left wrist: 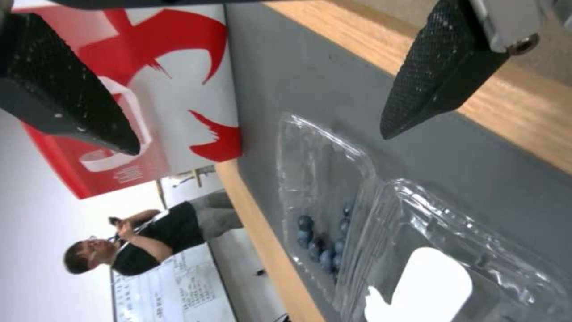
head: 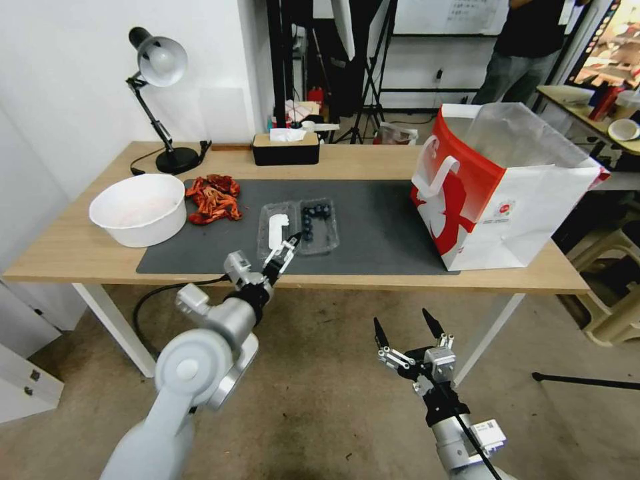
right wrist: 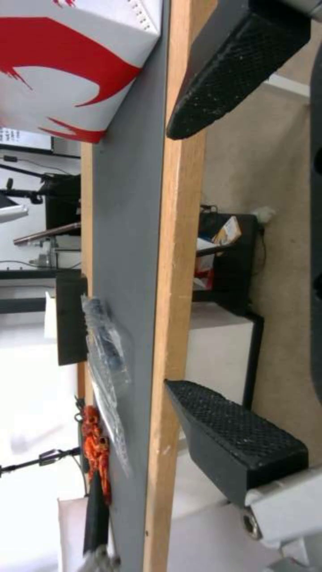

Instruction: Close the takeout container lid, then place the container into the takeout bag.

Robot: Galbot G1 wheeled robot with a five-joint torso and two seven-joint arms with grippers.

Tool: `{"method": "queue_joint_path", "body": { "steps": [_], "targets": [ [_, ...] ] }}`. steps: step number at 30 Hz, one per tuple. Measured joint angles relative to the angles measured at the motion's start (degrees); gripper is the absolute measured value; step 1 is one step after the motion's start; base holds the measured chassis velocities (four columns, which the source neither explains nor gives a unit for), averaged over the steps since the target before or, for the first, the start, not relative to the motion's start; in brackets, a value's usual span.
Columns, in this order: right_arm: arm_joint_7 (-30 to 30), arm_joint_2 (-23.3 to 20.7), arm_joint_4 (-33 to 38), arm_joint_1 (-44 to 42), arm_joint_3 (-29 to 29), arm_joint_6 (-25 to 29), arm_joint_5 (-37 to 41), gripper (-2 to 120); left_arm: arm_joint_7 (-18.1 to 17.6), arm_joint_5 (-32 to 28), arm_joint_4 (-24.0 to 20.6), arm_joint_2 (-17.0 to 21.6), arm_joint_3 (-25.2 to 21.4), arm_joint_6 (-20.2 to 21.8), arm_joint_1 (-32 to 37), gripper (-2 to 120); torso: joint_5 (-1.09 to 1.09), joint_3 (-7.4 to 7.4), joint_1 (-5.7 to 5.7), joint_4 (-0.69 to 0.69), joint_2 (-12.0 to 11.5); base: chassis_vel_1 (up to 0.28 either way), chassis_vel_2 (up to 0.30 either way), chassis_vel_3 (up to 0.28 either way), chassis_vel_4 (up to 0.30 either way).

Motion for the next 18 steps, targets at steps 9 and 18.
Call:
{"method": "queue_joint_path", "body": {
  "steps": [9, 18],
  "targets": [
    [0.39, 0.46, -0.24, -0.19, 0.2, -0.12, -1.37, 100, -3.61, 2.65, 5.85, -1.38, 3.27, -0.46, -5.91, 100, 0.0, 0.0, 0.0, 0.0, 0.0, 0.0, 0.0, 0.0, 0.0],
    [0.55, 0.76, -0.45, -0.17, 0.32, -0.13, -1.68, 100, -4.91, 5.08, 8.25, -2.02, 4.39, -0.79, -7.19, 100, 0.0, 0.0, -0.01, 0.01, 0.0, 0.0, 0.0, 0.0, 0.0]
  ]
}}
